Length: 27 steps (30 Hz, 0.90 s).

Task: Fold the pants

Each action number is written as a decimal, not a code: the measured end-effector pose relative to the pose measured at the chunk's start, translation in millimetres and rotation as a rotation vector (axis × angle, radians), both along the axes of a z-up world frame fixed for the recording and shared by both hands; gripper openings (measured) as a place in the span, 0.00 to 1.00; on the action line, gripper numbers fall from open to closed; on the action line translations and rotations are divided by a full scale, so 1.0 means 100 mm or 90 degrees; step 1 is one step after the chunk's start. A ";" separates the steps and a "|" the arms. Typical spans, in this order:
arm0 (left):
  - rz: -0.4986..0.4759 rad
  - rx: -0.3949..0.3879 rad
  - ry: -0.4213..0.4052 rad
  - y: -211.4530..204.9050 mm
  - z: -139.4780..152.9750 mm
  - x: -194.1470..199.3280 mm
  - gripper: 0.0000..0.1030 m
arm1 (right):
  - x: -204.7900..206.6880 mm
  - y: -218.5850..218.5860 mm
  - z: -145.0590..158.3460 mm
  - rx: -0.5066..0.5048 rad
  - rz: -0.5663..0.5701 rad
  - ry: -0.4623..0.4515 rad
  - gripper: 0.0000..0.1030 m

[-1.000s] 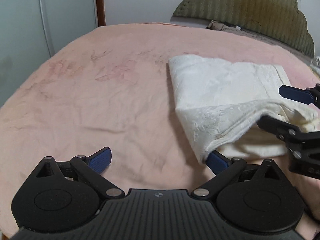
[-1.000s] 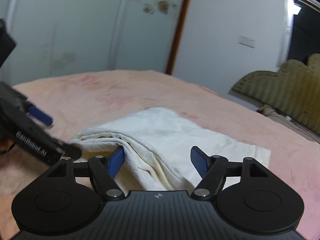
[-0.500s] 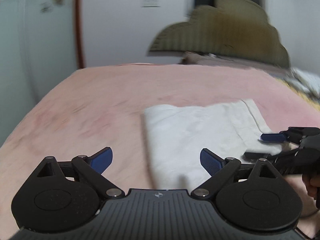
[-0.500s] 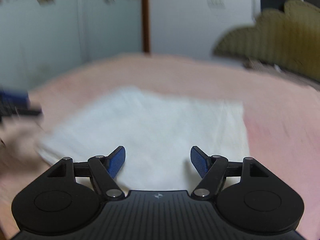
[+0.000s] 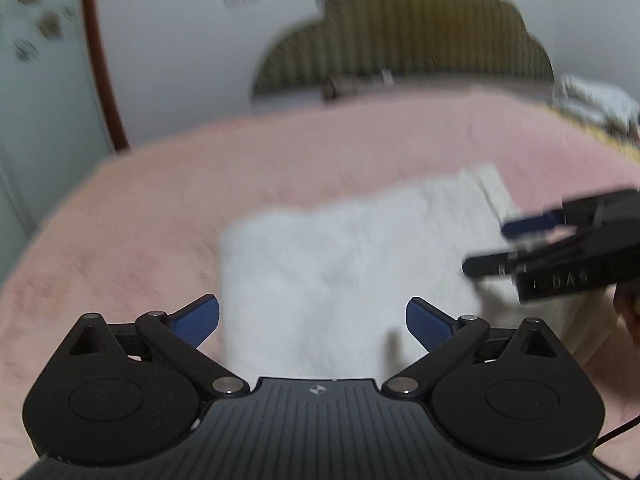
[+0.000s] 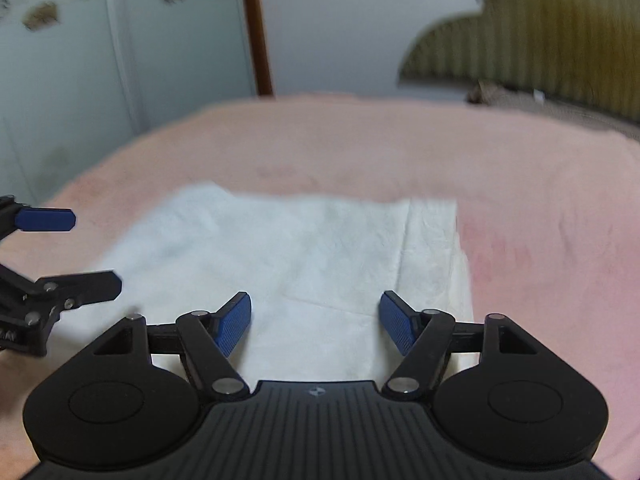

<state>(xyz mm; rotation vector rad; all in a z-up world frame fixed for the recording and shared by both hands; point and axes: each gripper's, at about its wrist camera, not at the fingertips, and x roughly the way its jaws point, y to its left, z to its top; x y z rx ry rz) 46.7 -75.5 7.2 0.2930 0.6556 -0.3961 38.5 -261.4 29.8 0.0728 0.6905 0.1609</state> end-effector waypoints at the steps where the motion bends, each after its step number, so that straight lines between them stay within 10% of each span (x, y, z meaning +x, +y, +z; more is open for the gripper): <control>1: 0.001 0.017 0.022 -0.03 -0.11 0.05 0.91 | -0.02 -0.01 -0.02 -0.006 0.000 -0.003 0.68; 20: 0.142 -0.033 0.008 0.04 -0.11 -0.02 0.98 | -0.52 0.25 -0.04 -0.001 -0.075 -0.056 0.71; 27: 0.141 -0.030 -0.015 0.04 -0.19 -0.05 1.00 | -0.59 0.36 -0.16 -0.038 -0.087 -0.087 1.00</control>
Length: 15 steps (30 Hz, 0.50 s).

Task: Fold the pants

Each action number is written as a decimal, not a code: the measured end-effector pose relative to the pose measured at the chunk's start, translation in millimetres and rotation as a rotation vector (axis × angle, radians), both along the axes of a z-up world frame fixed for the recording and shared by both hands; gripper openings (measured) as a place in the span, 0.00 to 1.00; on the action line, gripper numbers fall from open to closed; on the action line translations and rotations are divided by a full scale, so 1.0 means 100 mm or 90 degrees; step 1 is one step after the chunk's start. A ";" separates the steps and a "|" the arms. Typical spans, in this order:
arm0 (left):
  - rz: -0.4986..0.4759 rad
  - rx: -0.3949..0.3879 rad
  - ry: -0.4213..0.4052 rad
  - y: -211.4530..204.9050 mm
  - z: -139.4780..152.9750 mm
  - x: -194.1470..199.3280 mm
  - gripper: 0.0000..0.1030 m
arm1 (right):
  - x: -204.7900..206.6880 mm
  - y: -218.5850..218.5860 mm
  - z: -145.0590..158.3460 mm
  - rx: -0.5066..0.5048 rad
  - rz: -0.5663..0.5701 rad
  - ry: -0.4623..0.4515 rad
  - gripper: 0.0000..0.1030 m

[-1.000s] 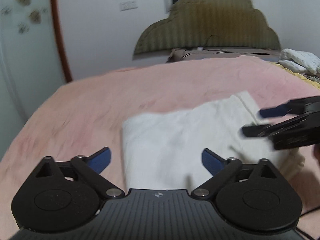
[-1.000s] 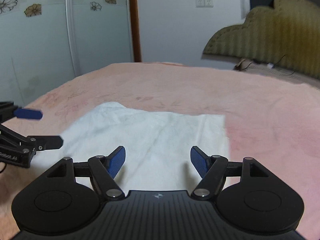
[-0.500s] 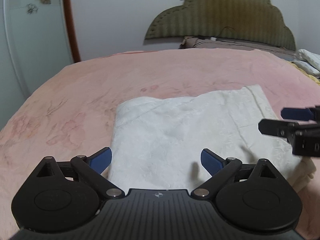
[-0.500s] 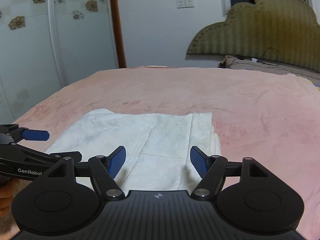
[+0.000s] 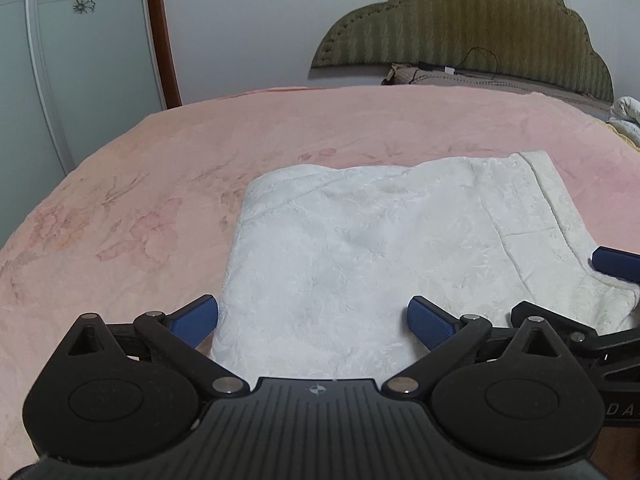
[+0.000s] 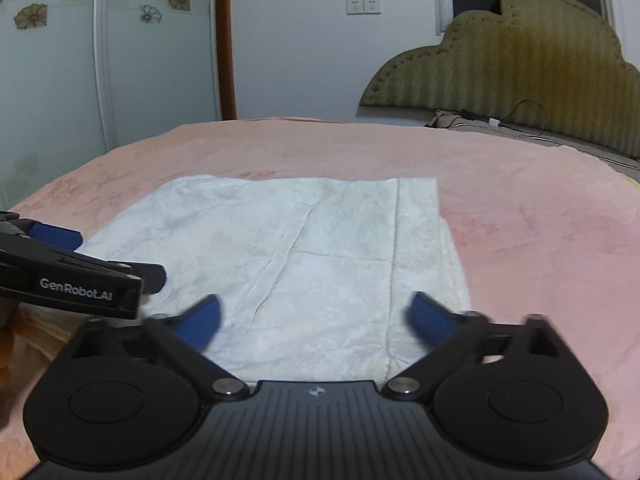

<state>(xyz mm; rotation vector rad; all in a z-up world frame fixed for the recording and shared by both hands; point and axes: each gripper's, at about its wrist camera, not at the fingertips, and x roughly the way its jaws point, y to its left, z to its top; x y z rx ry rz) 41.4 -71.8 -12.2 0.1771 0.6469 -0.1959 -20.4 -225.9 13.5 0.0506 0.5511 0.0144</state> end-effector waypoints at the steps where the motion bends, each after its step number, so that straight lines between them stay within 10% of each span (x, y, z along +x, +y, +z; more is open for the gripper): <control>1: 0.000 0.000 -0.006 0.00 -0.01 -0.01 1.00 | 0.01 -0.01 0.00 0.003 0.000 0.001 1.00; 15: 0.006 -0.012 -0.058 0.02 -0.13 -0.11 1.00 | 0.04 -0.01 -0.02 0.003 0.000 0.009 1.00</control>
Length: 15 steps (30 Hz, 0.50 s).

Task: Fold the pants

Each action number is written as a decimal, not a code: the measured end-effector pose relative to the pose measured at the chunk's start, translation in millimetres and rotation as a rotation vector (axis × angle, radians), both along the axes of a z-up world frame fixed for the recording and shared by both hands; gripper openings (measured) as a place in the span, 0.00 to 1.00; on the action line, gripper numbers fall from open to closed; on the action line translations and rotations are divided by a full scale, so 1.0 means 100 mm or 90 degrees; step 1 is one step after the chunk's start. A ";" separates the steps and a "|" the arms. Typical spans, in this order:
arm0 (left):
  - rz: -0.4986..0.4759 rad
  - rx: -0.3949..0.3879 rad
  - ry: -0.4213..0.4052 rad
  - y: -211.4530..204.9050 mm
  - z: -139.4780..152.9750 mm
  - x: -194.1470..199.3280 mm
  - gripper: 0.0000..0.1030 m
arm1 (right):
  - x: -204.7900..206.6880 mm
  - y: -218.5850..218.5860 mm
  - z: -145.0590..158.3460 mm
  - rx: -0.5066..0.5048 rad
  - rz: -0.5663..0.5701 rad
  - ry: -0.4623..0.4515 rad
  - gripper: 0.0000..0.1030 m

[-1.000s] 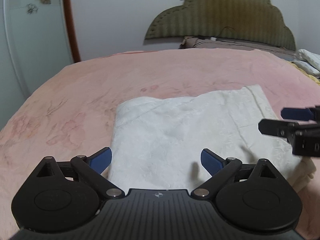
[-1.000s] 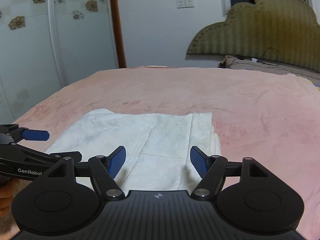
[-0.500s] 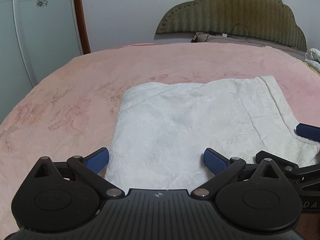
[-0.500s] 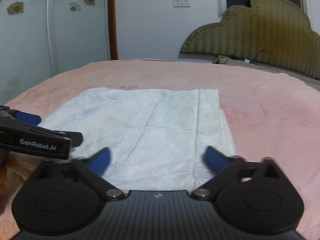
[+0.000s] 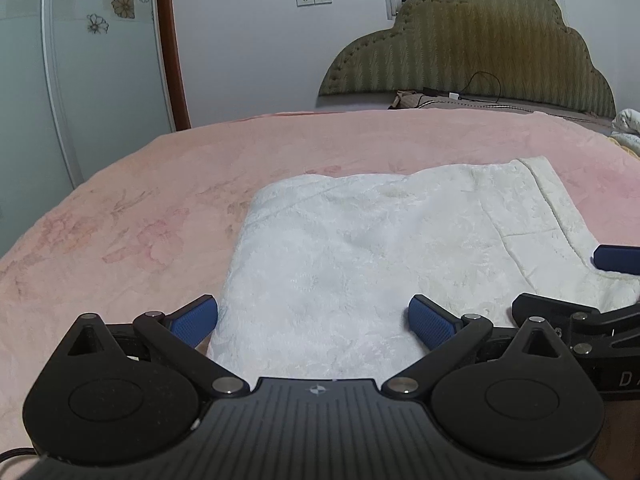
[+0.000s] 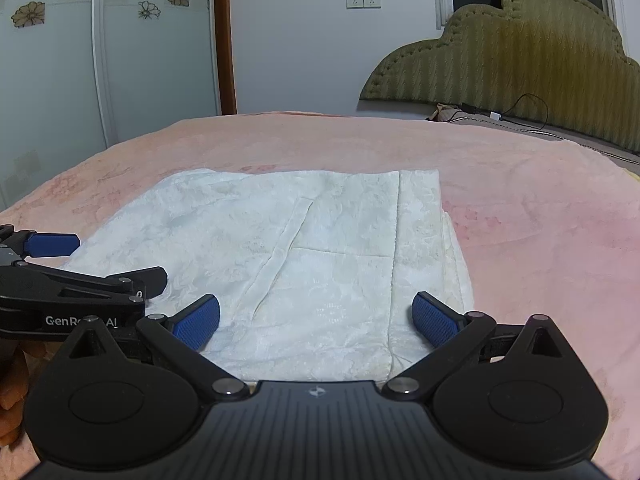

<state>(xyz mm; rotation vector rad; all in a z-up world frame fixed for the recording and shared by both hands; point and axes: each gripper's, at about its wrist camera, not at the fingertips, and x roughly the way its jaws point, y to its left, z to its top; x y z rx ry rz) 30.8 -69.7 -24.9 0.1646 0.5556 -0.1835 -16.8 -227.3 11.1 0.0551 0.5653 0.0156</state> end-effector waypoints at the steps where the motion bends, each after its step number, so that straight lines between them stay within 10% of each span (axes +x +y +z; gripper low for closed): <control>1: 0.000 -0.002 0.001 0.00 0.00 0.00 1.00 | 0.00 -0.01 0.00 0.002 0.000 0.000 1.00; 15: 0.017 -0.059 0.031 0.16 -0.01 0.06 1.00 | 0.00 -0.02 0.00 0.017 0.002 -0.002 1.00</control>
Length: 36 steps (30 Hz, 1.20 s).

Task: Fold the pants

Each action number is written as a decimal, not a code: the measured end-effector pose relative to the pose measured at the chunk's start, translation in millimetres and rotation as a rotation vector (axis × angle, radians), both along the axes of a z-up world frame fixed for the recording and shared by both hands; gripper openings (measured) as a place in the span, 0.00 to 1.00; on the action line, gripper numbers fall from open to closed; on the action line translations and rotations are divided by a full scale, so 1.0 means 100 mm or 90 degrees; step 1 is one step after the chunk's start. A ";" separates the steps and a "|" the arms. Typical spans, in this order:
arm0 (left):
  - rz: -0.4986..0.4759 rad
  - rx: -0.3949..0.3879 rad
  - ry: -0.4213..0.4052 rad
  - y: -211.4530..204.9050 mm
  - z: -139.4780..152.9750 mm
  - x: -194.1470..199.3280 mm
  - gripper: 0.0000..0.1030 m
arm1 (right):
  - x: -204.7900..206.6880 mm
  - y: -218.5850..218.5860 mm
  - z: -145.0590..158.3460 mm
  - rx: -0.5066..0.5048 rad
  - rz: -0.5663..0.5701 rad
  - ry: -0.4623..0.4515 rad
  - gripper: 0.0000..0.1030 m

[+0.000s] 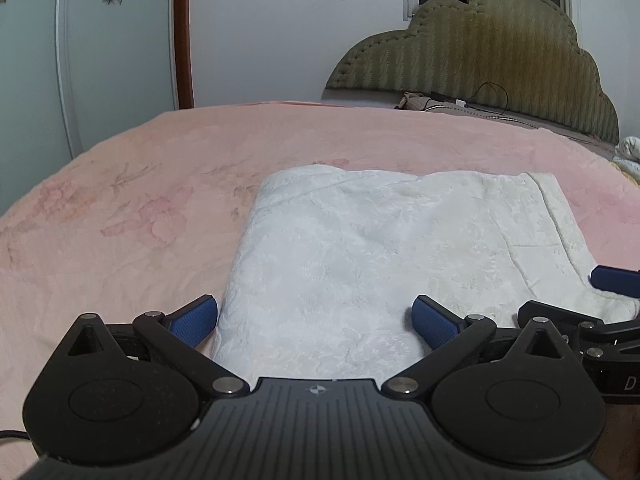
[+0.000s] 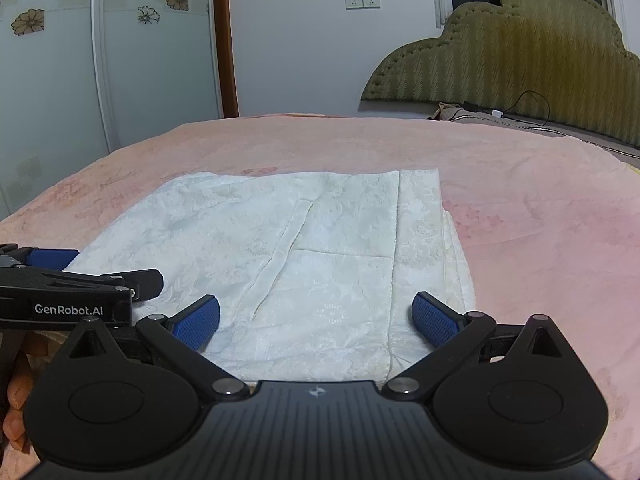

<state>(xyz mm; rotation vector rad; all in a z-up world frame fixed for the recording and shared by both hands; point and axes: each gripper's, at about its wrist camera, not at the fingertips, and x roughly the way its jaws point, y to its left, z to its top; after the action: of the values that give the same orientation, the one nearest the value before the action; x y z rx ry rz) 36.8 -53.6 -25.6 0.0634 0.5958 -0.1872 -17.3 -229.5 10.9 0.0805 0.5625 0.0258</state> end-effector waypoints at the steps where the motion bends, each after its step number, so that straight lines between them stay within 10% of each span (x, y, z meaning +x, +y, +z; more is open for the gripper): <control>1: 0.001 -0.003 0.003 0.01 0.00 0.01 1.00 | 0.00 0.00 0.00 0.001 0.000 0.001 1.00; 36: 0.001 -0.013 0.011 0.02 -0.01 0.03 1.00 | 0.01 -0.01 -0.01 0.001 0.001 0.005 1.00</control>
<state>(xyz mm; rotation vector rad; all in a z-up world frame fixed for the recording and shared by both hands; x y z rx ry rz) 40.2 -51.2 -27.1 0.0411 0.6116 -0.1919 -16.5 -230.6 9.8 0.0821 0.5696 0.0280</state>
